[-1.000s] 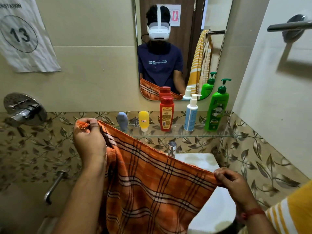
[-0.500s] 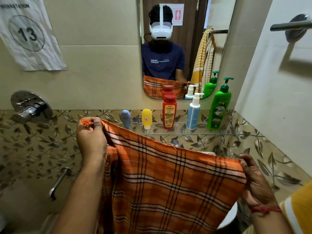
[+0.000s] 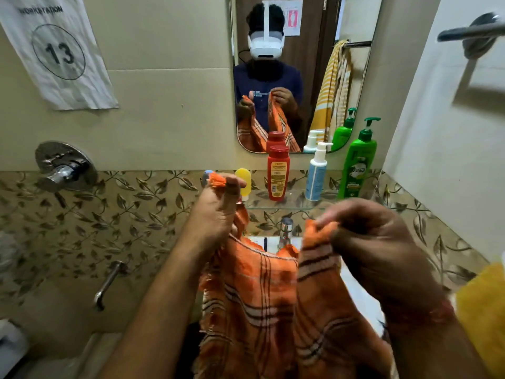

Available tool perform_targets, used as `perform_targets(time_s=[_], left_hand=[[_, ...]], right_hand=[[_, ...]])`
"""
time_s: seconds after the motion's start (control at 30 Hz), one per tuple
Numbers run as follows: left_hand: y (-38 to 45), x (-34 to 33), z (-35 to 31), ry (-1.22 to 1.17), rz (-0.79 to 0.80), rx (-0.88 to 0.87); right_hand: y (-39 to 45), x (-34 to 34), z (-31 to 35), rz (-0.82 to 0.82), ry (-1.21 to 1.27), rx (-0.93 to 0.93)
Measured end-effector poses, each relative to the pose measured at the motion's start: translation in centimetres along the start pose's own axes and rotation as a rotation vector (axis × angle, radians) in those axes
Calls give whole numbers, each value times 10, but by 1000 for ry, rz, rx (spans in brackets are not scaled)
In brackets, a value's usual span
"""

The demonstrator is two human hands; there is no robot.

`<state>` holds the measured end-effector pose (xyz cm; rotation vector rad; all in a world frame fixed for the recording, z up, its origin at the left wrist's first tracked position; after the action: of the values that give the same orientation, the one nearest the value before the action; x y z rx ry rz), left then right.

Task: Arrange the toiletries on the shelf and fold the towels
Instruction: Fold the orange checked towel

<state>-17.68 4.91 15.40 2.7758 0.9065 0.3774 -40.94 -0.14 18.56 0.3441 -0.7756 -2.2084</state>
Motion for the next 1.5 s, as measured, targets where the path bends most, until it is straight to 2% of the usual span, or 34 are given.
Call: perform_targets(time_s=[0.1, 0.13, 0.17, 0.33, 0.4, 0.6, 0.67, 0.77, 0.87, 0.93, 1.0, 1.2, 1.4, 1.5], left_hand=[[-12, -18, -8, -49, 32, -61], [-16, -22, -10, -60, 42, -93], [-18, -26, -11, -52, 58, -118], [-32, -39, -15, -145, 114, -101], [-36, -35, -11, -132, 118, -108], [-43, -30, 2, -224, 235, 15], [-42, -25, 7, -288, 198, 35], [-39, -16, 19, -299, 99, 76], [-39, -18, 25, -289, 85, 103], [-41, -23, 25, -280, 106, 96], [-43, -29, 25, -284, 139, 87], [-49, -44, 31, -342, 191, 102], [-49, -50, 46, -416, 284, 122], [-51, -56, 47, -376, 364, 117]], right_hand=[[24, -55, 7, 92, -520, 67], [25, -57, -2, 94, -598, 51], [24, -54, -17, 92, -584, -14], [13, -57, -66, -50, -199, -240], [6, -56, -71, -78, -176, -286], [-8, -50, -73, -158, -210, -325], [-10, -48, -72, -172, -299, -302], [-9, -47, -53, -180, -481, -160], [-9, -60, -36, -121, -318, -55], [-7, -68, -35, -81, -290, -59], [-5, -71, -40, -96, -410, -75], [-9, -50, -48, -326, -619, -130], [-9, -39, -53, -378, -632, -177], [-7, -35, -55, -366, -636, -179]])
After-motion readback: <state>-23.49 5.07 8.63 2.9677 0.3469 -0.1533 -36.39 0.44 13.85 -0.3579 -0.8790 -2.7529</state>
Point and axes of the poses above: each hand's wrist, its own y-axis towards the middle knuckle, its own x-axis out of the back of the hand, z = x × y, the point moved 10 cm from there along y, towards the middle knuckle, and after that the axes turned 3 degrees about -y, right-handed, at the moved point
